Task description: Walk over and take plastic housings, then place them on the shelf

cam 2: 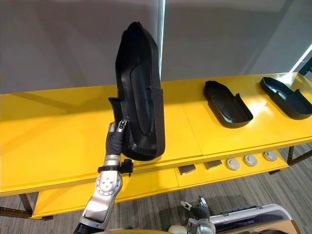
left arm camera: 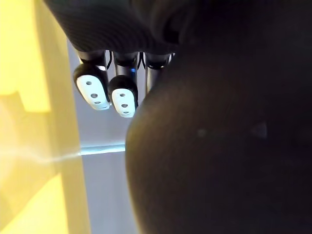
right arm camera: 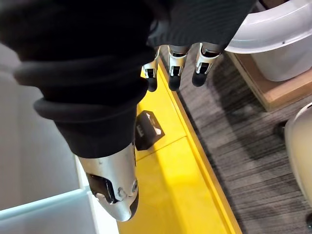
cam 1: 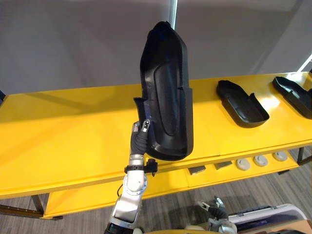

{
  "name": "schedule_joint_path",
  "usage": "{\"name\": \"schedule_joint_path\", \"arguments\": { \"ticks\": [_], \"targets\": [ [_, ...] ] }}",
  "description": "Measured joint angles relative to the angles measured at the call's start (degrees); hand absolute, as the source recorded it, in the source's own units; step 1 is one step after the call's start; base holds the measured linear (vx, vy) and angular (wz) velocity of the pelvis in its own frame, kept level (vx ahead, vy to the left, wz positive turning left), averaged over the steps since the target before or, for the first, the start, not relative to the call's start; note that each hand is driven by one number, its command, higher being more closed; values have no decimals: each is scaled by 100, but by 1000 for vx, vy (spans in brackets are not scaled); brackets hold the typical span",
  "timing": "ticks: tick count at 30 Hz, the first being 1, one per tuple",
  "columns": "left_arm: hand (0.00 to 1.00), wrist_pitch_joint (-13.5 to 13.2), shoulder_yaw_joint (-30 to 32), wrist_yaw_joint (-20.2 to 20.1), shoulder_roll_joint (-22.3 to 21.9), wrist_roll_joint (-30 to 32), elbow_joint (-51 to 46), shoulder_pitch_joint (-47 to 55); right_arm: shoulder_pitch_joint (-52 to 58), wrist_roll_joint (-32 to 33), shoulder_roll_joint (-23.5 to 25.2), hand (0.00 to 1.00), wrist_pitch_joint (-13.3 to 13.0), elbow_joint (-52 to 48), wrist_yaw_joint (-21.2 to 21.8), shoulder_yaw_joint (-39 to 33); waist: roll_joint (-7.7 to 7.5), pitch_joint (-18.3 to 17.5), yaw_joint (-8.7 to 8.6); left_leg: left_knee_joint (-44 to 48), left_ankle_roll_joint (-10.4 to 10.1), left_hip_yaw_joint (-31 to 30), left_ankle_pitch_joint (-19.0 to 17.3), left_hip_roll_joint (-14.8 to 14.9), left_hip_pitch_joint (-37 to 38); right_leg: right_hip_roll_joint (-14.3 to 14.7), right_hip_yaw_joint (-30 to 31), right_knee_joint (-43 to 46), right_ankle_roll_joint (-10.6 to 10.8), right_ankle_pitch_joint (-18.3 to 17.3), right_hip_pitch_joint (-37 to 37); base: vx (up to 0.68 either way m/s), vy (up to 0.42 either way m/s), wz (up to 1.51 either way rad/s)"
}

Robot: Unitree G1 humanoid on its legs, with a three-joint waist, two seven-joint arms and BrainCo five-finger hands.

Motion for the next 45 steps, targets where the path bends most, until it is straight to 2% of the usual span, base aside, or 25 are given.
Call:
{"name": "schedule_joint_path", "arguments": {
  "ticks": [2,5,8,12,17,20,26,30,35,39,45],
  "targets": [
    [100,86,268,178,4,4,286,-336,27,-12,1,0,0,126,6,0,1,-5,-82,-197,-15,6,121,12,97,33,18,-215,-17,130,88,-66,-1,-7],
    [100,202,571,375,18,46,733,-836,143,-55,-3,0,-8,223,17,1,0,-49,-115,-397,24,22,201,44,147,85,36,-369,-16,228,96,-96,-12,-7],
    [100,348,804,570,142,117,1152,-1265,160,-50,-17,0,-67,295,116,-2,-5,-135,-171,-698,-31,106,331,87,176,168,128,-639,-26,457,76,-125,-8,-15],
    [100,448,1240,679,408,128,1775,-1633,101,-57,-19,0,-73,301,135,4,31,-181,-375,-1088,-16,196,658,120,235,242,172,-1081,-21,796,105,-106,-13,-14],
    [100,721,1712,787,637,119,2681,-2020,76,-97,-62,0,-117,314,214,9,47,-182,-472,-1342,-58,266,824,122,257,278,202,-1543,9,1104,185,-70,-7,-9],
    [100,820,1961,851,704,105,2911,-2028,54,-110,-68,0,-128,322,221,10,56,-181,-556,-1345,-58,274,824,118,253,284,220,-1651,19,1144,192,-8,-2,-1],
    [100,842,2215,935,939,-11,3503,-2357,50,-110,-116,0,-154,330,221,8,78,-160,-566,-1345,-24,270,847,116,169,293,236,-1771,-23,1241,185,15,0,-2],
    [100,869,2359,933,1100,-20,3661,-2443,-6,-113,-119,0,-153,339,221,10,91,-126,-691,-1344,-8,265,859,100,171,287,233,-1856,-12,1272,236,0,0,0],
    [100,936,2500,817,1155,-390,4233,-2773,-58,-120,-135,0,-167,338,222,14,121,-47,-714,-1344,-8,267,858,99,181,287,241,-1857,-12,1273,242,-6,1,0],
    [100,936,2507,662,1169,-401,4416,-2868,-63,-125,-195,0,-165,339,227,19,148,4,-707,-1344,-10,267,857,102,220,289,245,-1856,-11,1273,276,-36,0,0],
    [100,934,2496,658,1204,-391,4450,-2925,-114,-132,-215,0,-163,341,235,20,155,123,-706,-1349,-36,276,839,101,254,289,287,-1860,-9,1275,281,-45,2,-2]
  ]
}}
